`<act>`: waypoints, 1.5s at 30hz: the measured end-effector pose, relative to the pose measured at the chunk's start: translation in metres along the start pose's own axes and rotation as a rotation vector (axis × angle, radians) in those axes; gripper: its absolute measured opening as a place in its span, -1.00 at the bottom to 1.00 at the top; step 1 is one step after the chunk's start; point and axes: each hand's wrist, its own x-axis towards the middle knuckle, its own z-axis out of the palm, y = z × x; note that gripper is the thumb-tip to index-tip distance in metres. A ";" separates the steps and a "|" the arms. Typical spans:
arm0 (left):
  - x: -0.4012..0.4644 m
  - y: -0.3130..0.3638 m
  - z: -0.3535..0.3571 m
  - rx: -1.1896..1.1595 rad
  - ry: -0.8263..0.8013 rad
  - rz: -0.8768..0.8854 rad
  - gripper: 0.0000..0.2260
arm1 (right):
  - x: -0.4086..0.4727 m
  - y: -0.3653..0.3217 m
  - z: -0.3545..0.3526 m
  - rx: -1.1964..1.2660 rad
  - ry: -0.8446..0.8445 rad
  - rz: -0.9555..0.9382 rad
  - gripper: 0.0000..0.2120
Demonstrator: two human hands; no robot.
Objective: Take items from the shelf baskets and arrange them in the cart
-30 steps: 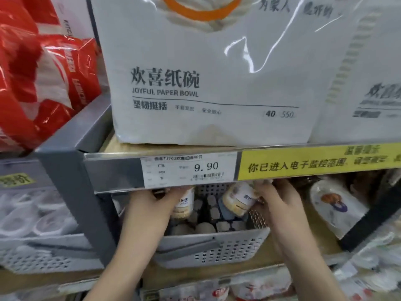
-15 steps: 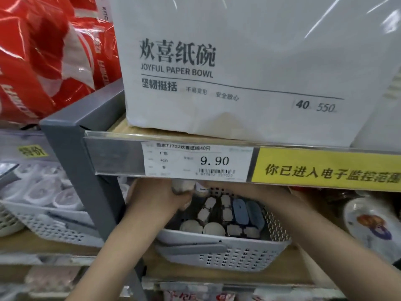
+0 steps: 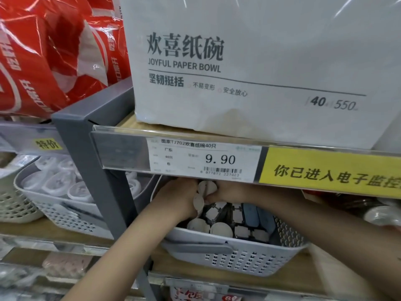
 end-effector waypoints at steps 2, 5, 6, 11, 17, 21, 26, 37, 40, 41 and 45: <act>0.002 -0.002 0.001 -0.053 -0.047 -0.028 -0.75 | -0.006 0.005 0.006 0.032 0.011 0.024 -0.64; 0.006 -0.002 0.003 -0.047 -0.139 -0.052 -0.79 | -0.005 0.002 0.009 0.060 0.060 0.084 -0.62; 0.007 -0.002 0.003 -0.041 -0.174 -0.057 -0.80 | -0.005 0.004 0.008 0.054 0.062 0.070 -0.63; 0.014 -0.006 0.009 0.016 -0.315 -0.075 -0.89 | -0.001 0.011 0.007 0.006 0.010 0.126 -0.71; 0.018 -0.008 0.011 0.031 -0.316 -0.110 -0.77 | -0.003 0.009 0.003 -0.081 -0.069 0.214 -0.76; 0.019 -0.009 0.011 0.019 -0.322 -0.123 -0.88 | -0.004 0.007 0.002 -0.189 -0.097 0.230 -0.88; 0.018 -0.010 0.009 0.005 -0.287 -0.145 -0.85 | -0.007 0.004 -0.002 -0.262 -0.135 0.274 -0.83; -0.004 0.009 -0.009 -0.258 0.174 -0.023 -0.69 | -0.082 -0.016 -0.017 -0.029 0.078 0.259 -0.51; -0.029 0.019 -0.013 -0.271 0.337 0.058 -0.76 | -0.113 -0.021 -0.011 -0.233 0.255 0.212 -0.53; -0.039 0.022 -0.011 -0.277 0.378 0.083 -0.79 | -0.122 -0.024 -0.006 -0.289 0.323 0.199 -0.55; -0.089 0.033 0.003 -0.262 0.485 0.104 -0.80 | -0.146 -0.037 0.019 -0.396 0.681 0.019 -0.71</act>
